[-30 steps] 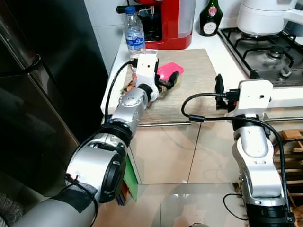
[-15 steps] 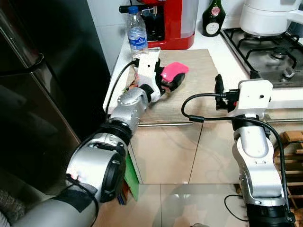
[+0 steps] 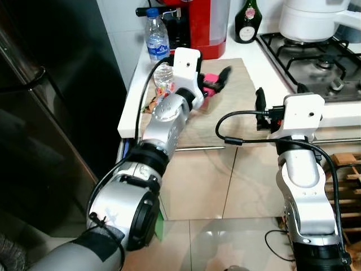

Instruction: Restocking fridge

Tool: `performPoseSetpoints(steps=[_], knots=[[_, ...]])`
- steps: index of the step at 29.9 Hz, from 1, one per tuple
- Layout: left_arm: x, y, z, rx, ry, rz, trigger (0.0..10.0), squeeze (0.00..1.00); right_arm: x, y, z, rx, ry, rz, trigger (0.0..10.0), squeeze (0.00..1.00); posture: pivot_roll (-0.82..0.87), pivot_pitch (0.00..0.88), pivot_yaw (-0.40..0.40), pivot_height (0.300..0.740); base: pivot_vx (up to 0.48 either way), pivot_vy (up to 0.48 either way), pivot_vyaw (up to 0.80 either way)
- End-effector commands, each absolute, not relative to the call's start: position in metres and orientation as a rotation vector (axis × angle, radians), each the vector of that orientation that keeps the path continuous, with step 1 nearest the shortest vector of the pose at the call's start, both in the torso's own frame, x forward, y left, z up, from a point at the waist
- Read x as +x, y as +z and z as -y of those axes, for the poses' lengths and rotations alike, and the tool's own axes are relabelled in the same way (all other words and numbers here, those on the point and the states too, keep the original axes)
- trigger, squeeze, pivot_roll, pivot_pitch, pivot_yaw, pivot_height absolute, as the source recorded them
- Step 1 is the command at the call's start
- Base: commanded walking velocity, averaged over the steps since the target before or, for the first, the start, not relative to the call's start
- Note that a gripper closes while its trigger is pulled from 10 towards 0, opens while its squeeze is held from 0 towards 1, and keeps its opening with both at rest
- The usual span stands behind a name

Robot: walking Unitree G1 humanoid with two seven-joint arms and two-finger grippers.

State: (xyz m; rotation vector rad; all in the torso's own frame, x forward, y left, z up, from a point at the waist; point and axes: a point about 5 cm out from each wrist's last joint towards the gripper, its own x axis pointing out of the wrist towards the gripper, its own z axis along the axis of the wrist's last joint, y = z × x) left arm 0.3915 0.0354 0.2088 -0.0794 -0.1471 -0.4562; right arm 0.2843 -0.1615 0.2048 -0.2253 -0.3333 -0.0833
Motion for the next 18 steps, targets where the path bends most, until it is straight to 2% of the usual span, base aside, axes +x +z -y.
performPoseSetpoints(steps=[1,6,11,18], knots=[[0.392,0.206,-0.040,-0.022,-0.395,0.139,10.0,0.00,0.285,0.207,0.159,-0.223,-0.071,0.339,10.0,0.00,-0.27,0.008,0.132,0.740,0.000,0.000,0.00],[0.384,0.192,-0.031,-0.022,-0.381,0.094,10.0,0.00,0.286,0.207,0.156,-0.222,-0.057,0.336,10.0,0.00,-0.25,0.012,0.112,0.740,0.000,0.000,0.00],[0.377,0.198,-0.018,-0.075,-0.428,0.112,10.0,0.00,0.289,0.207,0.153,-0.222,-0.033,0.336,10.0,0.00,-0.24,0.003,0.096,0.740,0.000,0.000,0.00],[0.375,0.197,-0.016,-0.078,-0.467,0.111,10.0,0.00,0.292,0.208,0.150,-0.214,-0.025,0.344,10.0,0.00,-0.23,0.000,0.104,0.740,0.000,0.000,0.00]])
